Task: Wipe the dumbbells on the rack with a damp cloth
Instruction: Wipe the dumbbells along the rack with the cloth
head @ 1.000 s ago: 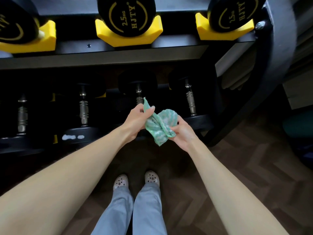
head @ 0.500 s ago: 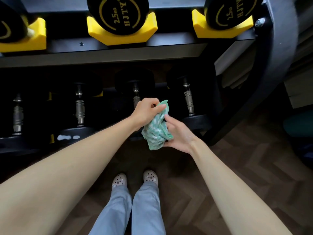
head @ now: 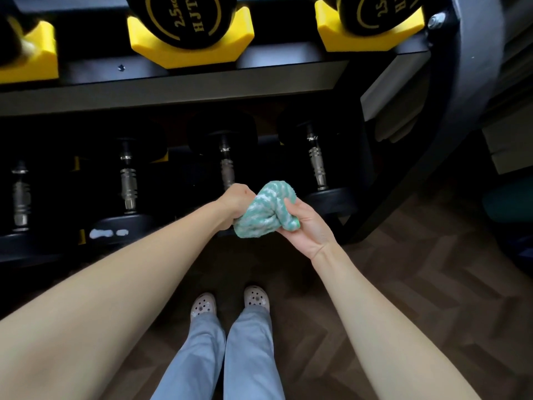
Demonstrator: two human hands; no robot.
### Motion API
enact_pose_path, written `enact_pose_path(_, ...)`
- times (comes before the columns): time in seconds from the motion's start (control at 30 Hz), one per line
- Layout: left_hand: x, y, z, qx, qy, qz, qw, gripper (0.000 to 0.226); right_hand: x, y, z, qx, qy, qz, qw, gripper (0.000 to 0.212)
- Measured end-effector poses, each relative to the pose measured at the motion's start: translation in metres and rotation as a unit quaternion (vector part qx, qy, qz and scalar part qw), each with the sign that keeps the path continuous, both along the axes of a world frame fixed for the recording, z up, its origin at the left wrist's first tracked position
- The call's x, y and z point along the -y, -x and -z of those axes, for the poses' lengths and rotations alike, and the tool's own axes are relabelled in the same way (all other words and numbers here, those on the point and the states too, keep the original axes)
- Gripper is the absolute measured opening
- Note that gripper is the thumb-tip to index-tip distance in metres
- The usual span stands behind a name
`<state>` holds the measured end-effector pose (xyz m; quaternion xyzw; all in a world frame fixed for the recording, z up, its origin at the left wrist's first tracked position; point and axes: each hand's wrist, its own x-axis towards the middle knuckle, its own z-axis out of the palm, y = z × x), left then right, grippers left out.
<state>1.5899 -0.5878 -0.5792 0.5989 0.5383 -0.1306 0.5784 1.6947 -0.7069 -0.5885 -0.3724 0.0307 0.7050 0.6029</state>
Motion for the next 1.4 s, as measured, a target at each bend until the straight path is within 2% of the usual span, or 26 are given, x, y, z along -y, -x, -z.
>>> enact_pose_path(0.13,0.008,0.000,-0.002,-0.011,0.036,0.034,0.999,0.003,0.001,0.004,0.001,0.034,0.056,0.040,0.997,0.033)
enact_pose_path(0.2,0.010,0.000,-0.004,-0.028,0.046,0.040,0.998,0.011,0.005,0.005,0.000,0.033,0.057,0.036,0.997,0.032)
enact_pose_path(0.33,0.008,0.006,-0.008,-0.033,0.068,0.008,0.997,0.009,0.012,0.007,0.005,0.029,0.048,0.087,0.995,0.038)
enact_pose_path(0.4,0.003,0.015,-0.003,0.003,0.051,-0.060,0.997,0.008,0.013,0.006,0.014,0.096,0.092,0.128,0.983,0.039)
enact_pose_path(0.47,-0.003,0.025,0.005,0.014,-0.036,-0.147,0.988,0.002,0.014,0.006,0.025,0.234,0.186,0.118,0.947,0.036)
enact_pose_path(0.53,-0.009,0.034,0.016,0.004,-0.137,-0.212,0.968,0.016,0.013,0.007,0.036,0.342,0.249,0.092,0.902,0.037)
enact_pose_path(0.6,-0.013,0.046,0.029,-0.029,-0.180,-0.231,0.956,0.031,0.009,0.015,0.045,0.366,0.271,0.098,0.885,0.039)
enact_pose_path(0.7,-0.012,0.058,0.045,-0.061,-0.155,-0.189,0.968,0.044,-0.004,0.027,0.056,0.382,0.284,0.067,0.877,0.046)
enact_pose_path(0.8,-0.009,0.063,0.057,-0.072,-0.143,-0.151,0.975,0.046,-0.014,0.042,0.066,0.373,0.276,0.044,0.885,0.046)
enact_pose_path(0.93,-0.015,0.069,0.063,-0.055,-0.116,-0.220,0.967,0.044,-0.017,0.067,0.061,0.412,0.272,0.050,0.868,0.042)
enact_pose_path(1.03,-0.016,0.074,0.062,-0.027,-0.090,-0.238,0.967,0.042,-0.015,0.087,0.049,0.479,0.262,0.031,0.837,0.032)
enact_pose_path(1.1,-0.016,0.077,0.059,-0.017,-0.079,-0.243,0.967,0.042,-0.016,0.104,0.042,0.508,0.232,0.006,0.830,0.030)
enact_pose_path(1.23,-0.020,0.082,0.044,0.003,-0.015,-0.268,0.963,0.043,-0.022,0.134,0.033,0.475,0.144,-0.033,0.868,0.022)
enact_pose_path(1.33,-0.023,0.084,0.032,0.016,0.024,-0.274,0.961,0.041,-0.014,0.121,0.022,0.337,0.159,0.054,0.926,0.025)
enact_pose_path(1.4,-0.023,0.084,0.030,0.000,0.012,-0.257,0.966,0.041,0.001,0.102,0.020,0.257,0.195,0.125,0.938,0.030)
